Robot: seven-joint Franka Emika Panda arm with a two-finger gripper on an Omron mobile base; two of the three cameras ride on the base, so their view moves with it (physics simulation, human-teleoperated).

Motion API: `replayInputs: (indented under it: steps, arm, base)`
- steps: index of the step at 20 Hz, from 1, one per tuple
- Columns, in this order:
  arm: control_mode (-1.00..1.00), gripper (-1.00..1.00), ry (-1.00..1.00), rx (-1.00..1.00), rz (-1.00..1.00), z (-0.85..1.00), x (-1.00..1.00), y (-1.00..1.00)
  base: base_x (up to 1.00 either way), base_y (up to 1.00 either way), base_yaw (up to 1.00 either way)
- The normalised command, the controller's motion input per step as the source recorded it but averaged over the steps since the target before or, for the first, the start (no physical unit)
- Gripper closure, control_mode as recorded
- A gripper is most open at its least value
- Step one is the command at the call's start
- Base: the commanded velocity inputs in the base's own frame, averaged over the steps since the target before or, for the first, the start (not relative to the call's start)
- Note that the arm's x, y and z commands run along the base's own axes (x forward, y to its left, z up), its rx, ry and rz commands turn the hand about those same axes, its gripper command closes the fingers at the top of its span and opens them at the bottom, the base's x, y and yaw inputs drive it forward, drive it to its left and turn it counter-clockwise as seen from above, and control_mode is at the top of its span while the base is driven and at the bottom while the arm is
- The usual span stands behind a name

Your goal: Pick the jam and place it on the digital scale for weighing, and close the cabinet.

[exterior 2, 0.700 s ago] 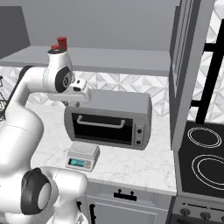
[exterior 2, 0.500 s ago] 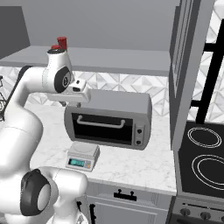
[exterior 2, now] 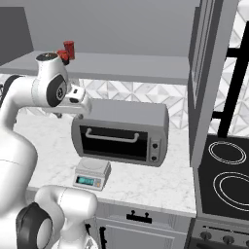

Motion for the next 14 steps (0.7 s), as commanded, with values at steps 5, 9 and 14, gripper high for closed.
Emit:
replayInputs:
  steps: [5,9,14]
  arm:
    - [-1.00,-1.00,-0.22,0.00,0.00,0.38,-0.13,0.01]
    - [-1.00,-1.00,-0.17,0.00,0.00,0.29,-0.09,0.10]
    - [-1.00,-1.00,-0.14,0.00,0.00,0.41,0.00,0.16]
  base:
    - [0.00,0.00,0.00]
    - [0.00,0.00,0.00]
    - [0.00,0.00,0.00]
